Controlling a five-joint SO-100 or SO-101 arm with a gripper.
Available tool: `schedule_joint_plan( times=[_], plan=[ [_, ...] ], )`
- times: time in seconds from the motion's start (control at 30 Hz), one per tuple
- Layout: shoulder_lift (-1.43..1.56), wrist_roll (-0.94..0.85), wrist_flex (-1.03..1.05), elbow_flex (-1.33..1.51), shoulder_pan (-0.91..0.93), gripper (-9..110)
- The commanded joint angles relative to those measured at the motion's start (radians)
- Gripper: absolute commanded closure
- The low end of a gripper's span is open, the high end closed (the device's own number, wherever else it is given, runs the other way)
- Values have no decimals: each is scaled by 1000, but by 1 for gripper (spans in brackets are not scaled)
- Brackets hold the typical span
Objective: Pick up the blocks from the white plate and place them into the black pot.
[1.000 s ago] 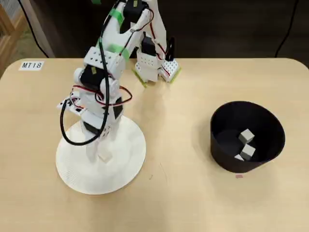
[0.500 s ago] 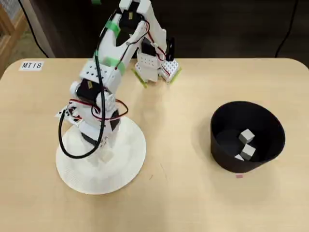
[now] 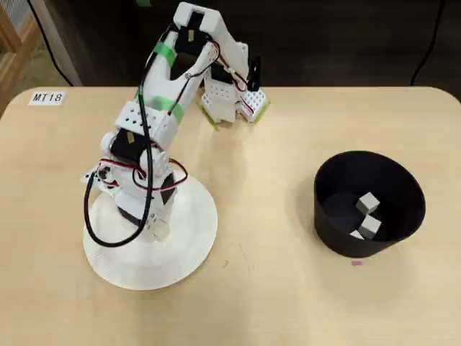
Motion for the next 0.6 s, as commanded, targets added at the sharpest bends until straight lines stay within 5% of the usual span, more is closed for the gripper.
schedule_joint_plan(
  times=[0.0, 0.57],
  plan=[
    [141, -29, -31, -58, -6, 104],
    [660, -198, -84, 44, -333, 104]
  ],
)
